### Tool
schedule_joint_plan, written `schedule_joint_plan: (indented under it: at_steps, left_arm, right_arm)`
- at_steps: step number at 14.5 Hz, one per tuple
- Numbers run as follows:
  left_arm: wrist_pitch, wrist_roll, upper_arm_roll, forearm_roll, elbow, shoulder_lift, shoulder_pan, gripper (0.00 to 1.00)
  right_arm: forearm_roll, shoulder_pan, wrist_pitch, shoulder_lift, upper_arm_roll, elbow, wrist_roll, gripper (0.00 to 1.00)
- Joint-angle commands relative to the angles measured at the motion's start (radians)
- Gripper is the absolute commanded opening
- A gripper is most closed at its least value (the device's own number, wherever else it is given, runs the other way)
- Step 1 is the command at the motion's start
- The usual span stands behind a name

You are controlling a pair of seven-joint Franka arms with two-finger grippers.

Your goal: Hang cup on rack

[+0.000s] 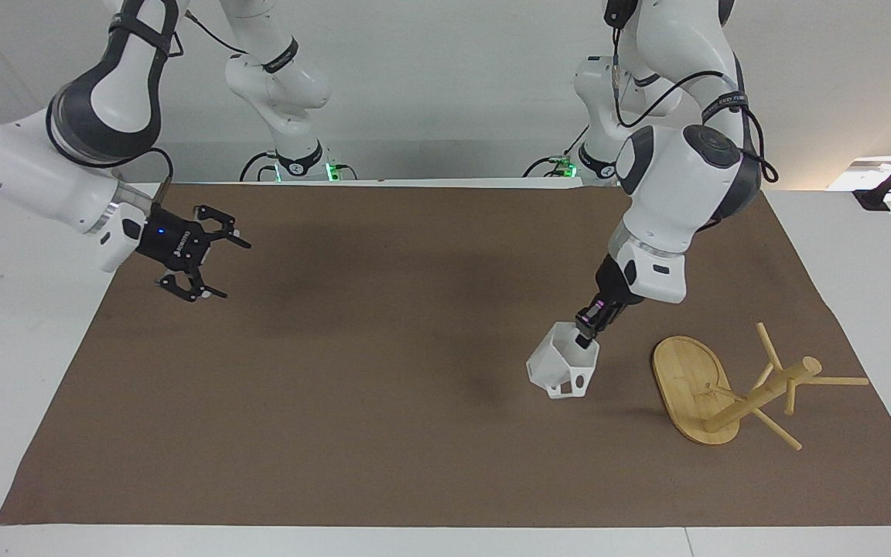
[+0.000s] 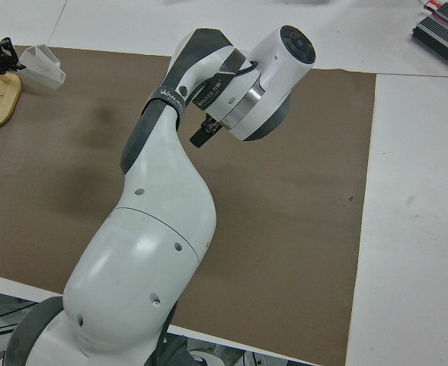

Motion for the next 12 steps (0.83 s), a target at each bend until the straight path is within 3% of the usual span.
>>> schedule_joint_plan:
  at_steps: [1,3,5,7,9,11,12]
  left_arm:
    - [0.333,-0.015,-0.002,0.016,-0.331,-0.173,0.019,0.00]
    - [0.584,0.005,-0.006,0.016,-0.485,-0.211,0.052,0.00]
    - [0.725,0.008,-0.007,0.016,-0.545,-0.221,0.083,0.00]
    - [0.735,0.011,-0.007,0.018,-0.547,-0.218,0.117,0.00]
    - [0.746,0.011,-0.009,0.018,-0.552,-0.211,0.149,0.00]
    - [0.779,0.013,-0.009,0.018,-0.556,-0.201,0.163,0.00]
    - [0.807,0.011,-0.010,0.016,-0.561,-0.185,0.169,0.00]
  right_arm:
    - [-0.157,-0.016,-0.051,-0.035,0.016,0.080,0.230,0.99]
    - [-0.286,-0.002,-0.179,-0.032,0.020,0.198,0.484,0.99]
    - [-0.401,0.024,-0.261,-0.022,0.028,0.310,0.680,0.99]
    - [-0.485,0.070,-0.336,-0.002,0.031,0.402,0.784,0.99]
    - [-0.526,0.130,-0.398,-0.009,0.014,0.421,0.931,0.99]
    - [-0.553,0.290,-0.410,-0.057,-0.127,0.420,1.021,0.99]
    - [-0.552,0.305,-0.422,-0.060,-0.145,0.420,1.039,0.99]
